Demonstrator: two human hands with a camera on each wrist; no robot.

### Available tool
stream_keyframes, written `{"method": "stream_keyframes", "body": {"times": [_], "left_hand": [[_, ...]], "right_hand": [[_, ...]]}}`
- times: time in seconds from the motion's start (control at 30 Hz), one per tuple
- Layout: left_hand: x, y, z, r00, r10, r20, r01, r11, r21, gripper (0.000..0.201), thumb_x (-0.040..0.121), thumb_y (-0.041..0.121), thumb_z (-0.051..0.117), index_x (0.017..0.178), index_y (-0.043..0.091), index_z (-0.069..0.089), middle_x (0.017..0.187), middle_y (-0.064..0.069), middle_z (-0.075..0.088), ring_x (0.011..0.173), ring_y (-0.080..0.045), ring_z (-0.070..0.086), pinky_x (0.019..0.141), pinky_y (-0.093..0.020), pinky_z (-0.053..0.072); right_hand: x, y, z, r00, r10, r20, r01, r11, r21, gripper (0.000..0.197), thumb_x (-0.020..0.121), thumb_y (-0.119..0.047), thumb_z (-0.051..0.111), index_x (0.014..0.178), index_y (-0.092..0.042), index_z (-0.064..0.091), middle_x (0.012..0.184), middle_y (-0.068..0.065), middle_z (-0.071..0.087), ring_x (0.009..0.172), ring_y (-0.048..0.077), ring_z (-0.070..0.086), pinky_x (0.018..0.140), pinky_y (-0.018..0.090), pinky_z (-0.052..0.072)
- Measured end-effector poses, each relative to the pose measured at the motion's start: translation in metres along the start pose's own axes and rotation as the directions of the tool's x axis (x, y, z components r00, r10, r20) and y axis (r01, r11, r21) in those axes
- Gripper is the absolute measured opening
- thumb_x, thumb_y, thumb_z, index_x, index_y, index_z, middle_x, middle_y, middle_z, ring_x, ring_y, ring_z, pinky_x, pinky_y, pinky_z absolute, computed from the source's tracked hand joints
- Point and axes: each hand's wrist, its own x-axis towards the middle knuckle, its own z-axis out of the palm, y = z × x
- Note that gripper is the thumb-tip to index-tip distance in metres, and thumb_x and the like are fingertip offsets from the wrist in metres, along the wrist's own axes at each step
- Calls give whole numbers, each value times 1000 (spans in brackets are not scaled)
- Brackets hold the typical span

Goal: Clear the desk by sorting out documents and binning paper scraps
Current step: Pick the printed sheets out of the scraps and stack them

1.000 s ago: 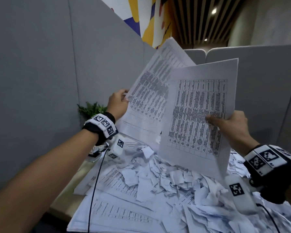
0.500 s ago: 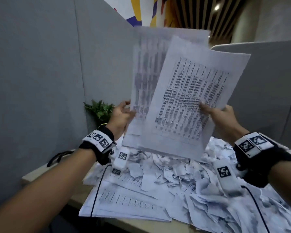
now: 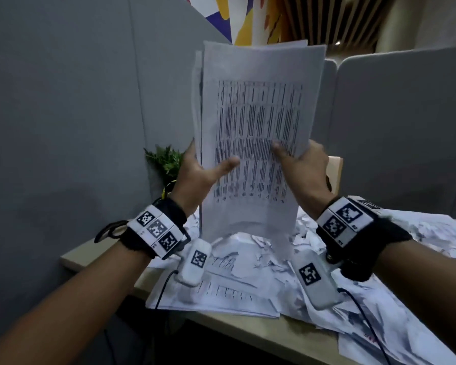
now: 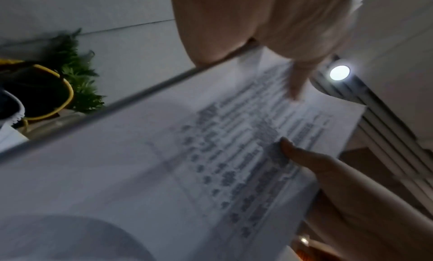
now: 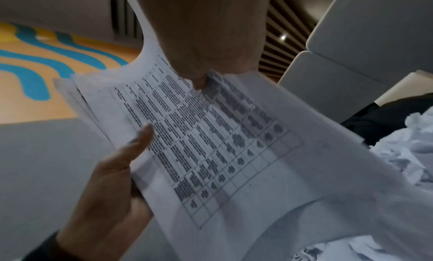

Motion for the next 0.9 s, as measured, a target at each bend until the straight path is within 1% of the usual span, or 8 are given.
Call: {"method": "stream_keyframes", "body": {"times": [0.1,0.17,0.27,0.37,0.43,0.57,0.73,0.9], "left_hand": [[6,1,-7,991,-16,-130,21,999,42,21,86,23,72,90,24,52,93,12,59,78,12,59,81,-10,47],[5,-11,-19,988,-90,-126,96,995,40,17,85,18,72,94,25,58,98,11,65,85,8,63,83,-15,48],[-4,-26,-34,970,-219,-104,218,976,-22,37,79,21,78,112,14,63,112,-2,70,105,-12,66,100,-37,49],[-14,-31,-43,965,-257,-57,247,960,-135,36,85,14,70,119,7,62,115,-7,70,105,-20,67,101,-40,47],[-16,-27,-46,960,-272,-65,258,950,-176,36,86,15,68,120,6,62,112,-6,71,95,-15,69,100,-34,44],[-6,-20,-43,968,-246,-59,236,963,-130,42,84,18,71,124,13,60,114,5,69,106,-5,65,91,-20,49],[-4,-33,-39,952,-281,-123,278,960,-37,82,67,52,80,133,13,50,130,0,60,123,-15,54,109,-41,38],[0,-32,-38,976,-214,-49,215,977,16,34,88,40,64,116,22,61,120,3,66,114,-11,61,108,-42,42]], "right_hand": [[-2,0,6,998,28,47,-34,991,130,55,84,-13,74,124,-16,35,99,-15,59,80,-17,61,68,8,50],[-3,9,6,983,109,150,-128,985,119,74,79,-14,78,130,-19,25,104,-9,62,88,-9,64,77,13,52],[-7,23,5,919,250,306,-283,957,70,86,69,-22,86,136,-17,32,114,-2,63,100,9,65,90,28,53],[-10,29,5,865,280,416,-337,939,70,69,67,-22,86,126,-12,52,110,-1,68,96,8,68,80,22,55],[-11,28,4,854,250,457,-327,940,95,52,66,-21,85,113,-13,63,105,0,72,92,8,71,73,18,55],[-10,17,4,843,212,495,-361,904,228,35,69,-11,80,102,-5,68,103,8,74,97,19,71,83,32,58],[-19,29,5,800,227,556,-373,913,164,33,76,-2,75,108,-1,65,107,16,72,99,29,70,88,46,56],[-19,35,7,876,174,449,-246,963,107,18,79,-8,77,96,-11,71,95,10,74,88,24,72,81,40,59]]}}
